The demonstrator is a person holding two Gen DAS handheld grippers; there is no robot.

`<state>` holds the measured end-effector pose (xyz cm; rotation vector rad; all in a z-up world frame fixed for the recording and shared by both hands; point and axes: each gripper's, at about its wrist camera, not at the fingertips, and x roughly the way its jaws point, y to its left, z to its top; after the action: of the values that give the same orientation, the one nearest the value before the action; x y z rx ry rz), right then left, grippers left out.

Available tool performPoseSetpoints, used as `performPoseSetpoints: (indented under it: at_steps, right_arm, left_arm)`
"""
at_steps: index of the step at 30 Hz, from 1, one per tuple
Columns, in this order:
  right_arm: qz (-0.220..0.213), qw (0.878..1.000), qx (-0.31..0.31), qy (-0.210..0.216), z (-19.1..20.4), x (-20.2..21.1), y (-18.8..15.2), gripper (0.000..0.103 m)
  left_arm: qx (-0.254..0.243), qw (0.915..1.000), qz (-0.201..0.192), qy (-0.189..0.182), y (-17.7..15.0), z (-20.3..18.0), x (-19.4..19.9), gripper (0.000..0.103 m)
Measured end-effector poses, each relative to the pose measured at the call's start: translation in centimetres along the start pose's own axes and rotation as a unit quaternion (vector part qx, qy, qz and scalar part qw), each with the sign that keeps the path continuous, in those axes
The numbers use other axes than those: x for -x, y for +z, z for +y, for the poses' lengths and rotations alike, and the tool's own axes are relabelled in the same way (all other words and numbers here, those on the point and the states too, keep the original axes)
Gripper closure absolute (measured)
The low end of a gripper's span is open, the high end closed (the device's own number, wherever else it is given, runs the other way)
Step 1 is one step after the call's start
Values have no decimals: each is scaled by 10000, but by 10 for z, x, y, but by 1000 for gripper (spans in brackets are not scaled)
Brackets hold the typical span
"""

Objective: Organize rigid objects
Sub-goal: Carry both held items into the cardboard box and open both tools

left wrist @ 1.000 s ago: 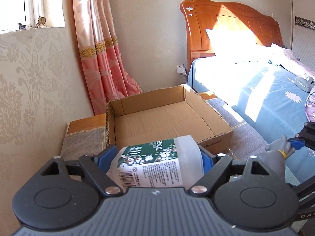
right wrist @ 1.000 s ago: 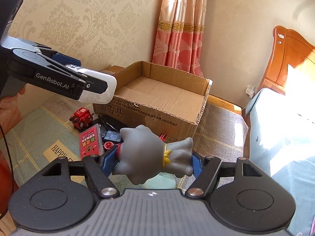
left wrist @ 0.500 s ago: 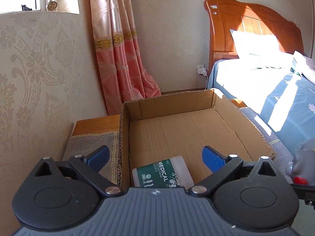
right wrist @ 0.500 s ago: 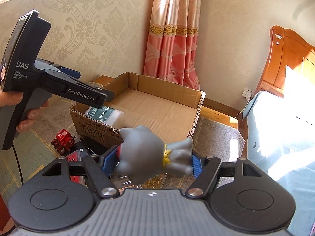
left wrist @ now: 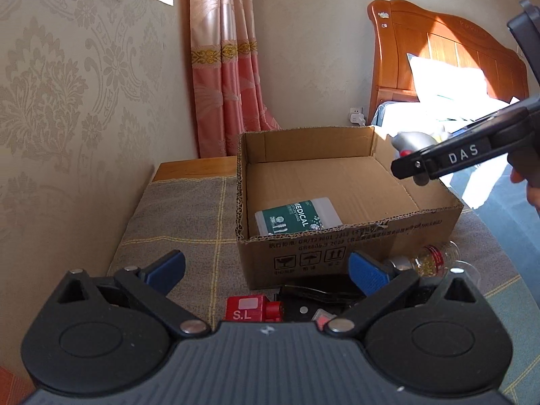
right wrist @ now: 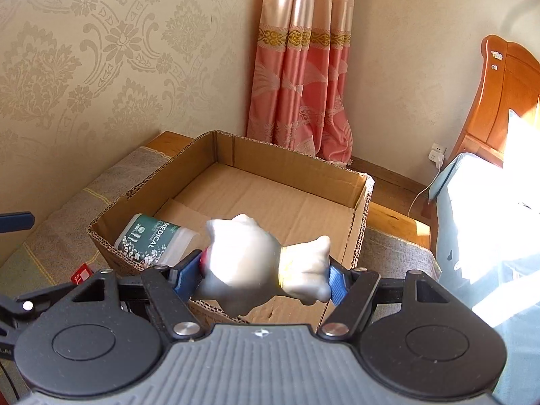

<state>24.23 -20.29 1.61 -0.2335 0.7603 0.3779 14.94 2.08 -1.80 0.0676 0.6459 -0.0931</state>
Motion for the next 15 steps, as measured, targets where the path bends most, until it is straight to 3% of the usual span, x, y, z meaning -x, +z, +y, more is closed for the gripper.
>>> performPoseSetpoints:
  at_steps: [7, 9, 15]
  right_arm:
    - [7, 9997, -155, -196, -8, -43, 44, 25]
    - [-76, 9992, -243, -295, -12, -49, 52, 3]
    - [-195, 9986, -364, -339, -14, -35, 51, 0]
  left_arm:
    - [18, 9999, 91, 80, -11, 7, 2, 1]
    - [-11, 9999, 119, 73, -10, 6, 1, 1]
    - [-28, 9999, 89, 42, -10, 7, 5, 1]
